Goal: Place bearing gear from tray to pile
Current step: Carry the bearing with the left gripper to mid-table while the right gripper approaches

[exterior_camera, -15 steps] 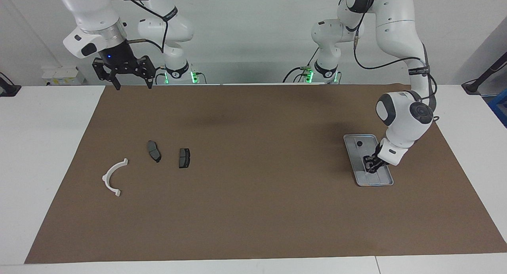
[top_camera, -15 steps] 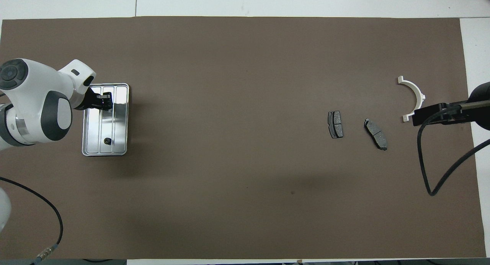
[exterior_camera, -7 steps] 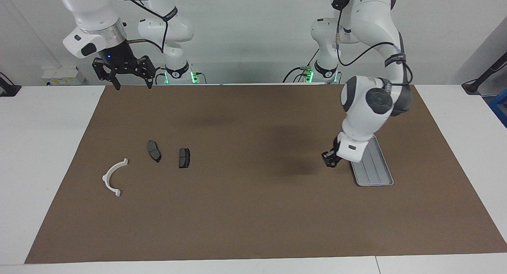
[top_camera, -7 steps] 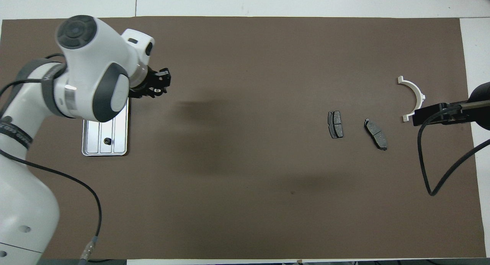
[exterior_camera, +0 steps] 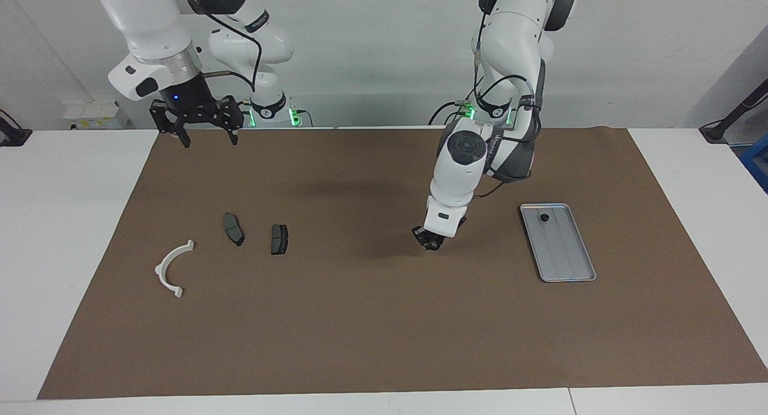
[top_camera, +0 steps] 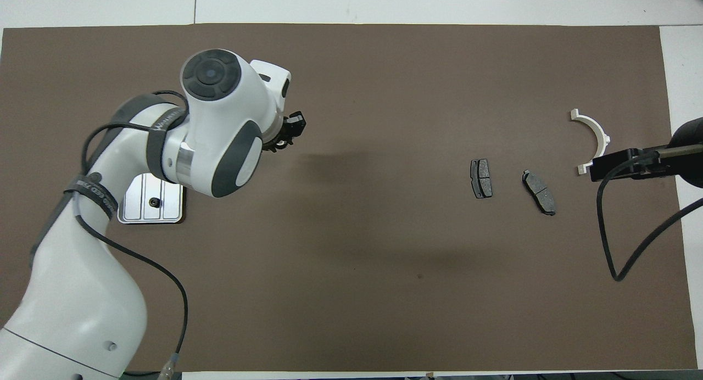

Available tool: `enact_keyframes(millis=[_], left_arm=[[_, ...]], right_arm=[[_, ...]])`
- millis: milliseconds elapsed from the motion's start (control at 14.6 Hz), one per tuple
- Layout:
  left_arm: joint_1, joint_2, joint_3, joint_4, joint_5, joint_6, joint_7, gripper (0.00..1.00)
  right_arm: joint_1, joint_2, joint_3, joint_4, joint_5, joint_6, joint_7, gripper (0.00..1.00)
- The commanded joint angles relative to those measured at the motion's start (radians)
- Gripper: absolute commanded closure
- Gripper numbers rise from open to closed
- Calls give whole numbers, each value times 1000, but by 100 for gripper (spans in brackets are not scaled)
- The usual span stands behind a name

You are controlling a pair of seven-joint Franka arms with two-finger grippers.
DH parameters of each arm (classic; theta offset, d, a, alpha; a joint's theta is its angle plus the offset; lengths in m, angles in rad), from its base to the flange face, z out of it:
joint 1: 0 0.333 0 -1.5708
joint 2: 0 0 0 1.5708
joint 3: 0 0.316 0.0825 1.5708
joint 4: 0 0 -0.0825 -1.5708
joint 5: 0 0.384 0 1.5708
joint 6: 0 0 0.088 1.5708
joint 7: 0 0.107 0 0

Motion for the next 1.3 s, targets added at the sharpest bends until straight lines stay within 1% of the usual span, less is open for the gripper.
enact_keyframes(millis=[0, 274, 342, 411, 479, 548, 616, 684, 821, 958, 1027, 1232], left_arm=[[-16, -12, 16, -64, 17, 51, -9, 78], [-22, -15, 16, -110, 17, 91, -9, 75], [-22, -15, 16, -112, 17, 96, -9, 69], [-22, -15, 16, -113, 17, 99, -11, 66], [-22, -15, 16, -115, 17, 101, -12, 61], [-22, -15, 16, -113, 16, 101, -15, 49], [-22, -15, 16, -113, 16, 101, -20, 13], [-21, -17, 17, -107, 17, 88, -20, 0], [-5, -23, 19, -92, 17, 41, -12, 0], [31, -88, 26, -121, 25, -19, 32, 0], [62, -143, 26, -168, 23, -46, 114, 0], [197, -326, 25, -367, 23, -41, 396, 0]], right_arm=[[65, -2, 4, -85, 22, 89, 135, 0], [143, 62, 4, -102, 22, 167, 250, 0], [160, 76, 4, -114, 22, 207, 278, 0], [179, 85, 4, -129, 22, 236, 304, 0], [188, 93, 4, -137, 22, 255, 321, 0], [196, 97, 4, -139, 22, 267, 331, 0], [202, 110, 4, -137, 22, 273, 339, 0], [208, 116, 4, -137, 22, 287, 347, 0], [234, 146, 4, -137, 22, 321, 391, 0], [263, 177, 4, -137, 22, 356, 446, 0], [283, 194, 4, -137, 21, 374, 477, 0], [343, 258, 4, -129, 9, 451, 584, 0]])
